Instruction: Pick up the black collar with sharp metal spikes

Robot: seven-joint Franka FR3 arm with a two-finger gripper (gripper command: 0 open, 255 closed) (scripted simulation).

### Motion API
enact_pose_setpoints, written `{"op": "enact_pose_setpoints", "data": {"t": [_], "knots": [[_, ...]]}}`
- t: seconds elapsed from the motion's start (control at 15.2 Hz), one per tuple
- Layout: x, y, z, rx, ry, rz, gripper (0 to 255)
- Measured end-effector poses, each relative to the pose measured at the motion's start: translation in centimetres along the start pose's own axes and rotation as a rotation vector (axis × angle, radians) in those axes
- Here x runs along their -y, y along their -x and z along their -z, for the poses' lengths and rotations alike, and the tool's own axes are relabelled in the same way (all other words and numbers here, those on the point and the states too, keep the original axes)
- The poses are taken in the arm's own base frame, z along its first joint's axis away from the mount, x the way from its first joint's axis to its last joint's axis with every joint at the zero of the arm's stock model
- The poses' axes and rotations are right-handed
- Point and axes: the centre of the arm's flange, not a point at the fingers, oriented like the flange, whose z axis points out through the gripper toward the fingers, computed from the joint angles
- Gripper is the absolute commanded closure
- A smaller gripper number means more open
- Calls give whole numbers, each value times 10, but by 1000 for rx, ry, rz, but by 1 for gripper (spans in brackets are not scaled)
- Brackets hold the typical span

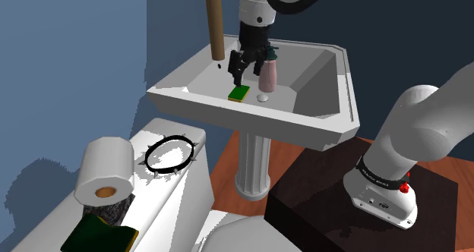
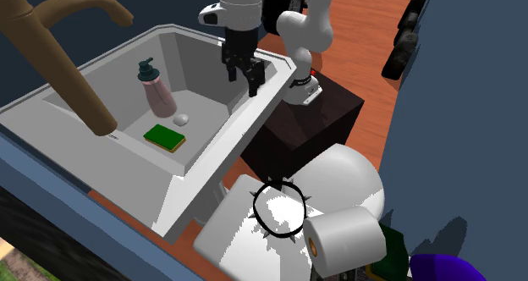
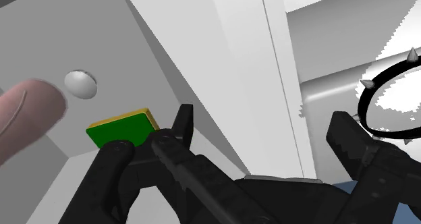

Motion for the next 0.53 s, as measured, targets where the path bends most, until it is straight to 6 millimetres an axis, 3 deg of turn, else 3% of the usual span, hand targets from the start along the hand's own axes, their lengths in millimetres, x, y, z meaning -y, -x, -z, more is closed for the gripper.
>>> {"op": "enact_pose_setpoints", "data": {"t": [0.53], "knots": [[80,-33,-62,23,19,48,0]]}}
